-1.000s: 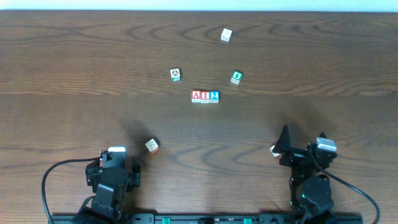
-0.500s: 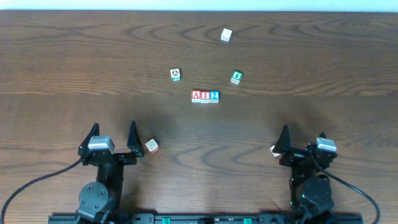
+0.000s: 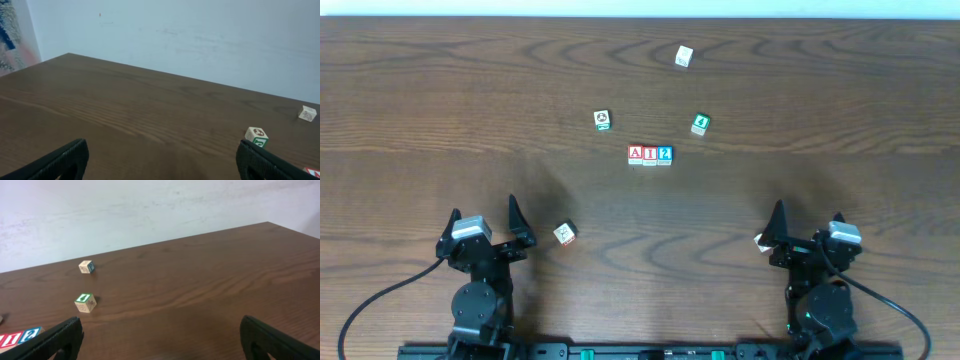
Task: Spell out Ai2
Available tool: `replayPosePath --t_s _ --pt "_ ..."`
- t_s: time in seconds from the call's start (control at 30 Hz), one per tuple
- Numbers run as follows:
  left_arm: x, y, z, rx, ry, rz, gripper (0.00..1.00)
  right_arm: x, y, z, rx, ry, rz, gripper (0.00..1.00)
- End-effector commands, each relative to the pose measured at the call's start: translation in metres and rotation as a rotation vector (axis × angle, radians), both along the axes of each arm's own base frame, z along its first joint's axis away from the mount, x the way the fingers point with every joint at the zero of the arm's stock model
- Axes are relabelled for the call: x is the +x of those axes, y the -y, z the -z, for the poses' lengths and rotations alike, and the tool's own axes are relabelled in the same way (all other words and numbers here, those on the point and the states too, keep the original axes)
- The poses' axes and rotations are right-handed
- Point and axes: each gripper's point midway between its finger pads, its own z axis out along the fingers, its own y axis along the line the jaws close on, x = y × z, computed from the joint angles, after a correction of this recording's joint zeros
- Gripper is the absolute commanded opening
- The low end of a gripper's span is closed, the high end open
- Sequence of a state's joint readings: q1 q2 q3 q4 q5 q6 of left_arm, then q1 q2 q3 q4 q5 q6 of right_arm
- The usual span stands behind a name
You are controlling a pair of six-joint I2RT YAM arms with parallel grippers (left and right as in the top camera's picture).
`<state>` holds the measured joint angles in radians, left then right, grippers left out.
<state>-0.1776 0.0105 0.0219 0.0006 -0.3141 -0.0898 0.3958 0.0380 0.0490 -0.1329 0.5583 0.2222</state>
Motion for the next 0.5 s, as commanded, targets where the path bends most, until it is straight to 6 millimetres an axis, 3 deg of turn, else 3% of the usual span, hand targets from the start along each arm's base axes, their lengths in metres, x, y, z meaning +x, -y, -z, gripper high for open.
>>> replayPosePath --t_s 0.0,0.27,0.47 --pt "-0.001 -0.003 0.018 0.010 -0.056 -0.012 0.95 -0.001 0.006 0.001 -0.011 -0.001 0.027 0.99" --pt "-0.001 -0.003 0.018 0.010 -0.056 -0.012 0.96 -0.001 0.009 0.001 -0.011 -0.001 0.040 0.99" --pt "-0.001 -0.003 0.018 0.010 -0.057 -0.013 0.96 -0.013 0.074 -0.001 -0.008 0.010 0.319 0.99"
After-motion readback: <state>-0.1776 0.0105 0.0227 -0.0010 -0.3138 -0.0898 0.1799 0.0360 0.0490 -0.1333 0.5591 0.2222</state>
